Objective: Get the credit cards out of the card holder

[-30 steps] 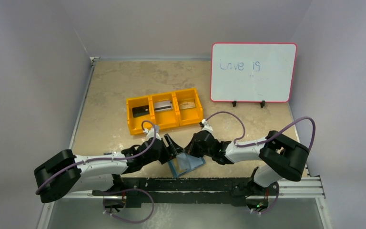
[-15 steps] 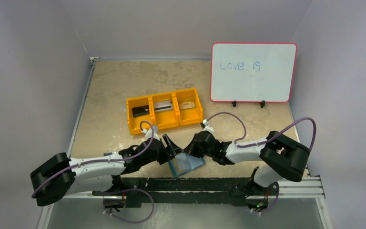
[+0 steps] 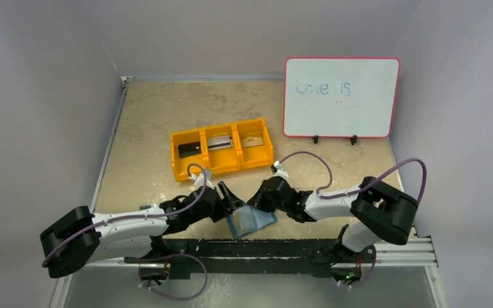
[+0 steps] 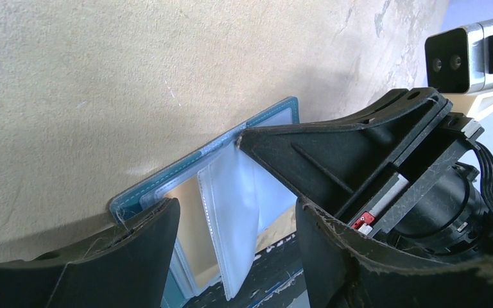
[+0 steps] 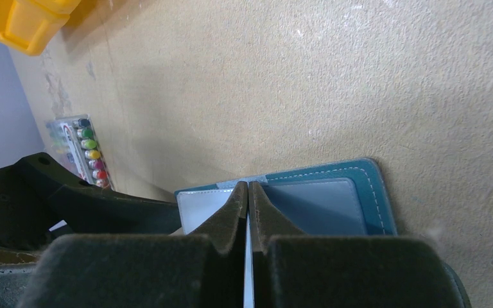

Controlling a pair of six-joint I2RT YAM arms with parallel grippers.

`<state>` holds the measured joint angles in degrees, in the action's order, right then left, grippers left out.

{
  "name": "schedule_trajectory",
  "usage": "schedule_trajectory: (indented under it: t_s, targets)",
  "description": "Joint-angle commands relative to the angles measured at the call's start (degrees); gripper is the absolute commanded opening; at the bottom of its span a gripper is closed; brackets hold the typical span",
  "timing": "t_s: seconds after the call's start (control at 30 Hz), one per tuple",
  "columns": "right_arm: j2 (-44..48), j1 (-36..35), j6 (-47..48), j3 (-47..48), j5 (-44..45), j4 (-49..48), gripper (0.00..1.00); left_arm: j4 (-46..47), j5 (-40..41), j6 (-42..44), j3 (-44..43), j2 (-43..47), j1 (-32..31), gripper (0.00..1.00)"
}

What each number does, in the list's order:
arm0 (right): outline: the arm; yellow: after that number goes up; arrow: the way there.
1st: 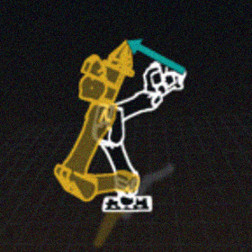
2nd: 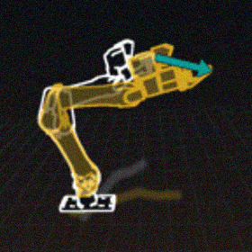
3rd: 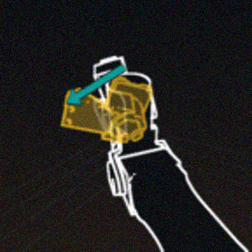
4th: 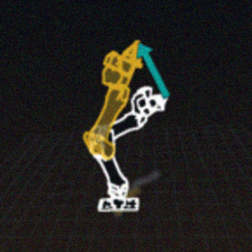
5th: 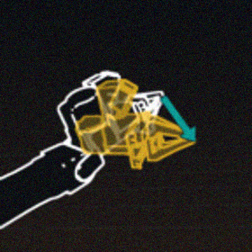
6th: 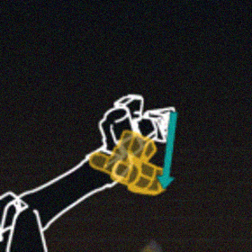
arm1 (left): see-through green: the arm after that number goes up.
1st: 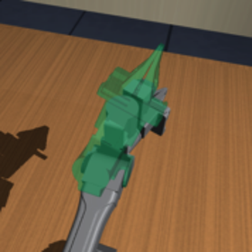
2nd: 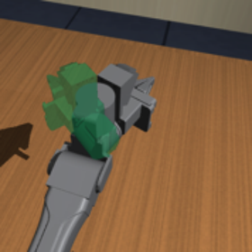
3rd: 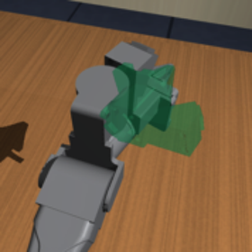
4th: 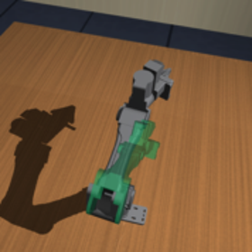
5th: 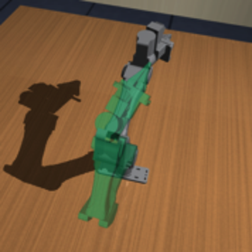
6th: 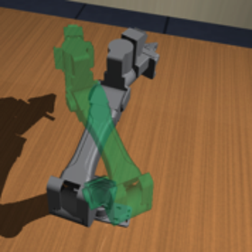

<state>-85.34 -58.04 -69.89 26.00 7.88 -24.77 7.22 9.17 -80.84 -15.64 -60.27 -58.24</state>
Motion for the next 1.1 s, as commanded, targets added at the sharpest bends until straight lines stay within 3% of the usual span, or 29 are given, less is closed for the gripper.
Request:
schedule_trajectory:
  t_s: [0.0,0.47,0.6,0.8,1.07]
  targets:
    - [0.8,0.4,0.0,-1.3,1.3,3.1,0.0,3.5,-0.9,-0.5,-1.2,-0.2,-0.6,0.66]
    - [2.5,0.5,1.6,-0.3,1.2,3.8,0.0,15.6,-1.6,-1.0,-0.6,-4.4,-1.0,0.66]
    - [7.7,0.5,3.5,0.0,2.2,5.8,0.12,15.0,-1.2,-0.2,-2.3,-5.6,-1.0,0.65]
    - [15.2,0.5,3.6,1.8,8.0,17.7,0.31,17.6,-2.5,-0.6,-2.5,-8.6,-1.0,0.65]
    - [24.1,0.5,-5.8,2.4,19.1,40.3,0.3,19.7,-5.5,0.9,-7.1,-13.8,-1.3,0.64]
